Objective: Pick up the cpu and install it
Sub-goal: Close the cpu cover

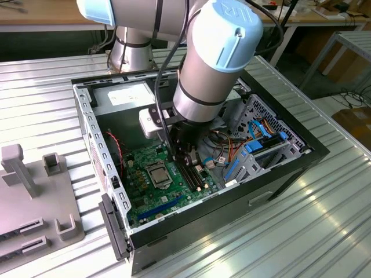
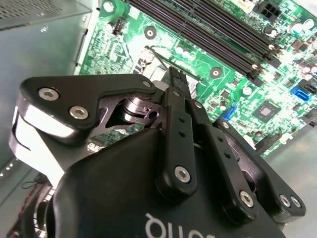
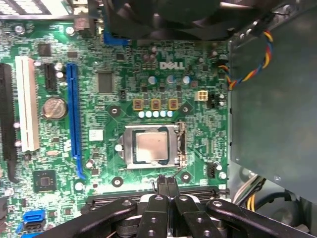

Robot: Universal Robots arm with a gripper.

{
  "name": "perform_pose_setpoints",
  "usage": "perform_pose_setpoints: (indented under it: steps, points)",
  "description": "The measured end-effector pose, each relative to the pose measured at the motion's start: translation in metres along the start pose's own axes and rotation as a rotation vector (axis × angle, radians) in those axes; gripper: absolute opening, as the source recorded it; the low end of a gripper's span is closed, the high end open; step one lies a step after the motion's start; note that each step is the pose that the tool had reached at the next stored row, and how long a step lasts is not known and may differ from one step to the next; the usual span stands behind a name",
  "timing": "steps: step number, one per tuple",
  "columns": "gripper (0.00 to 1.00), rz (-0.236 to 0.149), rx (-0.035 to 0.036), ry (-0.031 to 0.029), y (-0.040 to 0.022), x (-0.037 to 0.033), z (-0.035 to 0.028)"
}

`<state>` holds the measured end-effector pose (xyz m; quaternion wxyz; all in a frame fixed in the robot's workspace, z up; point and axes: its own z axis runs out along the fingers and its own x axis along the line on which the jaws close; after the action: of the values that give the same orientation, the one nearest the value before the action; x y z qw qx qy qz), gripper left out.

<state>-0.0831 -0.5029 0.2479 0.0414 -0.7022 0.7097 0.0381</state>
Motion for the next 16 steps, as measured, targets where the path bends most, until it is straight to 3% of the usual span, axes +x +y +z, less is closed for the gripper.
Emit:
perform_pose_setpoints:
  steps: [16]
  points:
    - [0.11, -0.003, -0.0004, 0.0000, 0.0000, 0.0007, 0.0006]
